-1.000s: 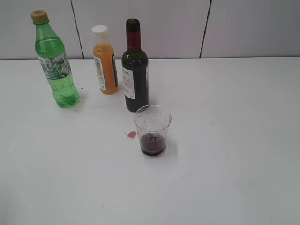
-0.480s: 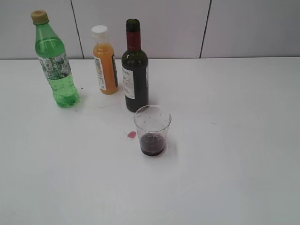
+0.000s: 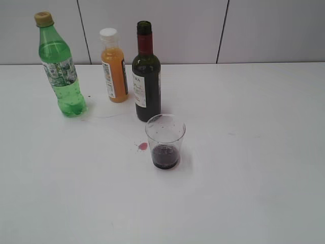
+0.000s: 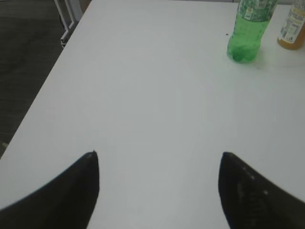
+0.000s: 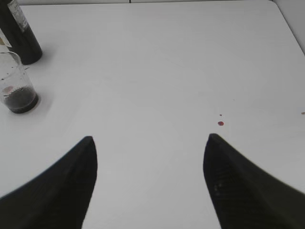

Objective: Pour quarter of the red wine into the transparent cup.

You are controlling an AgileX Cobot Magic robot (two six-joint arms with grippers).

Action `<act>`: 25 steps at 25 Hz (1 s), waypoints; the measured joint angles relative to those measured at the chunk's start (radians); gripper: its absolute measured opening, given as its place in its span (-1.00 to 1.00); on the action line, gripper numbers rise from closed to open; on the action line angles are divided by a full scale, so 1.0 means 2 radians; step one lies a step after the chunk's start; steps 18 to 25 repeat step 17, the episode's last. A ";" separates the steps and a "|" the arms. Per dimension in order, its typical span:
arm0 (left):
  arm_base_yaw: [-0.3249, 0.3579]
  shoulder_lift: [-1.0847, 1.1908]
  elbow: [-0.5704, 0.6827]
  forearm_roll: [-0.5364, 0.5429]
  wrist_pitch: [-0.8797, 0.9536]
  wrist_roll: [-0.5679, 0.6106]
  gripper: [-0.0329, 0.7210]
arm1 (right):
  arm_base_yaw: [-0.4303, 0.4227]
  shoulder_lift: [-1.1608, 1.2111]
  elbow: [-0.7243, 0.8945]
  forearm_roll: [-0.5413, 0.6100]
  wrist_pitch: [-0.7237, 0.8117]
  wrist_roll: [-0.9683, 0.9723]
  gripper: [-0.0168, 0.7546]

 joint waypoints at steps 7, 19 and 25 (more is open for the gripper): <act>0.000 -0.012 0.000 0.000 0.001 0.000 0.65 | 0.000 0.000 0.000 0.000 0.000 0.000 0.50; 0.000 -0.012 0.000 0.000 0.001 0.000 0.62 | 0.000 0.000 0.000 0.000 0.000 0.000 0.50; 0.000 -0.012 0.000 0.000 0.001 0.000 0.62 | 0.000 0.000 0.000 0.000 0.000 0.000 0.50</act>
